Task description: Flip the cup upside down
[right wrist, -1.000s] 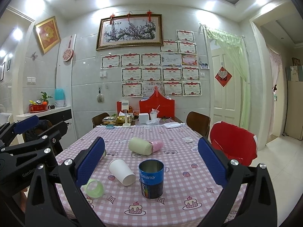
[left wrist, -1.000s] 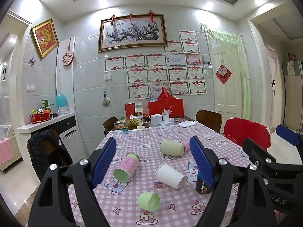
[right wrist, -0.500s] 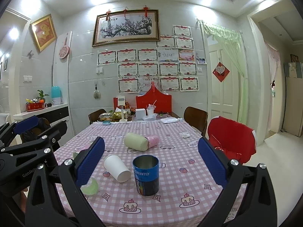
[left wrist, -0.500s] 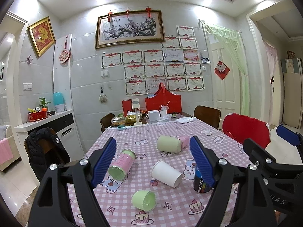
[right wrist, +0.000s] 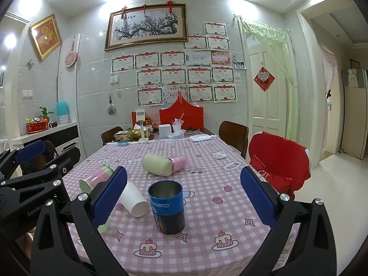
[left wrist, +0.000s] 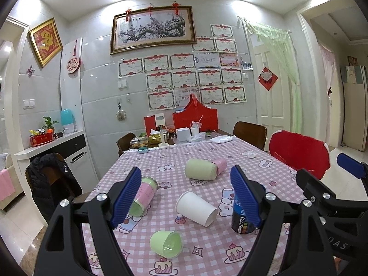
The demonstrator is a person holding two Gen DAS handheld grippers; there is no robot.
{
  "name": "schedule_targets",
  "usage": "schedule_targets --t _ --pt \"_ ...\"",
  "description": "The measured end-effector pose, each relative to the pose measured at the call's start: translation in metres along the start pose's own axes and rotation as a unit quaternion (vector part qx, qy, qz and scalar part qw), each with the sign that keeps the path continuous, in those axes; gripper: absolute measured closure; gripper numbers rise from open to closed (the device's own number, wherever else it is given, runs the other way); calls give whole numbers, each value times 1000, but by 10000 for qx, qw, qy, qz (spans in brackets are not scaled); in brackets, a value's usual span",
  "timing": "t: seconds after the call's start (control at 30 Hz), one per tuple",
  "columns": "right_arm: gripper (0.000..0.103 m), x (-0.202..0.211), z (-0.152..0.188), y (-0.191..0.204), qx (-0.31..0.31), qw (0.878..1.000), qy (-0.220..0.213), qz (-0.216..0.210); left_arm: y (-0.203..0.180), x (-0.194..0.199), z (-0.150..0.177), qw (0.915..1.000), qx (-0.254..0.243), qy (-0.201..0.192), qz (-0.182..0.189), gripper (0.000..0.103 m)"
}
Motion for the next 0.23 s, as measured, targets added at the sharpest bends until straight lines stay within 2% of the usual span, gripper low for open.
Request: schedule_targets --t 0.23 --pt "8 -16 7 -7 28 9998 152 78 -9 -19 7 9998 -5 178 68 24"
Point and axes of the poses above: each gripper's, at about its wrist camera, not at the fingertips, and x roughly against the way its jaws point, y to its left, z to its underside, the point moved 1 cm from there along -x, roughly the way its jaws point, and after that the axes turned 3 degrees about -x, right-handed, at the moved point
